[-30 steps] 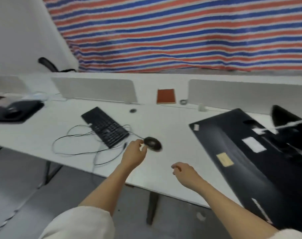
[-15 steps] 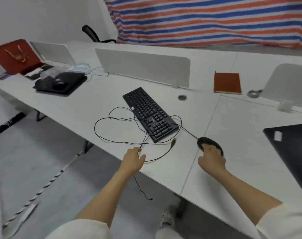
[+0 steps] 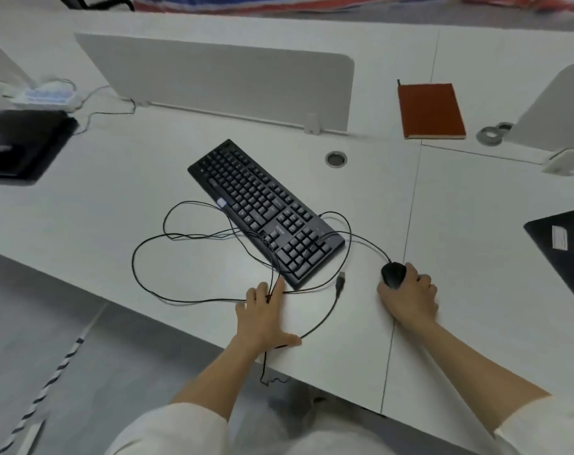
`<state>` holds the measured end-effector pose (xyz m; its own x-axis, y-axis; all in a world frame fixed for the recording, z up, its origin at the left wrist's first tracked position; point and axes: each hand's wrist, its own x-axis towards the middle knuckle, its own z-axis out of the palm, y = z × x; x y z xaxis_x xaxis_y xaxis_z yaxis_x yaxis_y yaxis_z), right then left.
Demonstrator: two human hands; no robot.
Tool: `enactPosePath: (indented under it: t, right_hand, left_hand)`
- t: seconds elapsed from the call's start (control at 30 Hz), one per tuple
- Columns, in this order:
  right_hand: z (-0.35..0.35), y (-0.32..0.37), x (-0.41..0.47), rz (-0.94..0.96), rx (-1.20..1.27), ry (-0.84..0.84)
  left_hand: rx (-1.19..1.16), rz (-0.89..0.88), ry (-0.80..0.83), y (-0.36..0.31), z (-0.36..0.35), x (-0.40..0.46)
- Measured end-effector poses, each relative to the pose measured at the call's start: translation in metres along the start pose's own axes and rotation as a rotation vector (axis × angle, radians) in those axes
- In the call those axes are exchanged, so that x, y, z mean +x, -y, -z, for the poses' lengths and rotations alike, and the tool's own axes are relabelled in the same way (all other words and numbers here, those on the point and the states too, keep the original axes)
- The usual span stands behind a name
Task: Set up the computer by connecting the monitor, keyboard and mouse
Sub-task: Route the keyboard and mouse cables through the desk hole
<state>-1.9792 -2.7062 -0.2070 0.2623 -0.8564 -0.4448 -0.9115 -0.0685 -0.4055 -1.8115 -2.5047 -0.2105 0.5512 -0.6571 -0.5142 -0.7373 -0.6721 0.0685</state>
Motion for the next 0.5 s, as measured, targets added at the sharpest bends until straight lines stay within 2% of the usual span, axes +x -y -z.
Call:
enactPosePath:
  t: [0.1, 0.2, 0.27, 0.33, 0.43, 0.5]
  right_hand:
    - [-0.018, 0.012, -0.015, -0.044, 0.194, 0.004]
    - [-0.03, 0.027, -0.027, -0.092, 0.297, -0.028]
    - [-0.032, 0.038, -0.033, -0.128, 0.367, -0.05]
    - [-0.033, 0.051, -0.042, -0.181, 0.462, -0.087]
    - [-0.033, 0.069, -0.053, -0.207, 0.646, -0.146]
    - [-0.035, 0.083, -0.059, -0.245, 0.736, -0.181]
  left_hand:
    - [0.122, -0.174, -0.08, 0.004, 0.0, 0.009]
    - [0.05, -0.284, -0.138, 0.008, 0.004, 0.022]
    - [-0.003, -0.36, -0.111, 0.011, 0.011, 0.029]
    - [-0.125, -0.444, 0.025, 0.018, 0.023, 0.037]
    - [-0.346, -0.544, 0.373, 0.032, 0.053, 0.052]
    - [-0.508, -0.562, 0.515, 0.044, 0.081, 0.066]
